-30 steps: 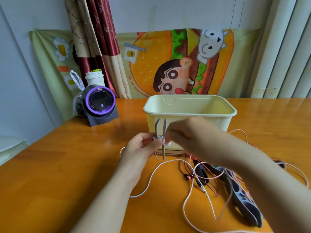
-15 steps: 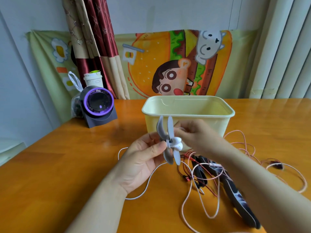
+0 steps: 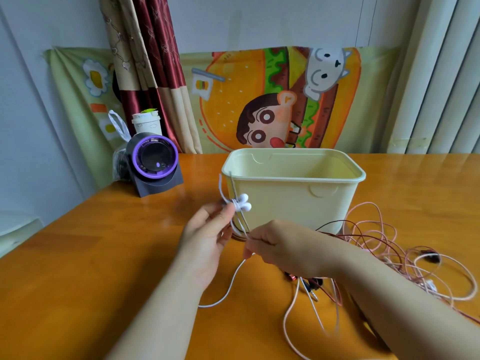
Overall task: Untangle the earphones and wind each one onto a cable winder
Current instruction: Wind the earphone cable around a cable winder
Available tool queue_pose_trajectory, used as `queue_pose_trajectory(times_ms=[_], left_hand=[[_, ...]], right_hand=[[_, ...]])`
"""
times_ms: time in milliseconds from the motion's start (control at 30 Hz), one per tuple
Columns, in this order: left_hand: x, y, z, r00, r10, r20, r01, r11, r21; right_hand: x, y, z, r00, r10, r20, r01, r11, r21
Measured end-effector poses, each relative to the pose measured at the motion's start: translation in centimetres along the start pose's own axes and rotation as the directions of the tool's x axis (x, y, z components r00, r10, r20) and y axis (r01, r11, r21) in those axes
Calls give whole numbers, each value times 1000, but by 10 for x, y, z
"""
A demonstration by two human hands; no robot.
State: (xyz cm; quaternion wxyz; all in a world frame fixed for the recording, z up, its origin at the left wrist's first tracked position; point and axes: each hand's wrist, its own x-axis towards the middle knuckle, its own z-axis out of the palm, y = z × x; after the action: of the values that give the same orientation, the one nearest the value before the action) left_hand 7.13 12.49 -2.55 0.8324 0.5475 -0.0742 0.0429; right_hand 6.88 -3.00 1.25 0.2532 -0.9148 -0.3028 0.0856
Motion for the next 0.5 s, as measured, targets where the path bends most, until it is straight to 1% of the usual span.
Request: queue_pose_trajectory(times_ms=[67,133,200,300,367,433,500], left_hand=[[1,-2,2,999,27,-41,-21,987,159],[0,-3,2,999,32,-42,-22,975,222],[1,-3,1,1000,-8,-27,14,979,204],[-2,0,7,991,-100,90,86,986,146],[-4,-2,9,975,-128,181,96,979,178],[-6,-1,10,957,-132,260,87,981,175],[-3,-5,8,956,-117,270,79,986,147]], right_hand=[[-5,-7,-7,999,-41,-18,39,994,-105],[-13,-15,-20,989,-118,-85,105,985,-137],[-18,-16,-34,963,-157,-220,133,984,-119],[-20,-6,-49,898,-128,-421,100,991,-89],[-19,-1,-52,860,-120,-496,80,992,-100],[-17,2,-52,831,-135,-540,97,990,-100],[-16,5,-52,821,-123,-558,133,991,-23]])
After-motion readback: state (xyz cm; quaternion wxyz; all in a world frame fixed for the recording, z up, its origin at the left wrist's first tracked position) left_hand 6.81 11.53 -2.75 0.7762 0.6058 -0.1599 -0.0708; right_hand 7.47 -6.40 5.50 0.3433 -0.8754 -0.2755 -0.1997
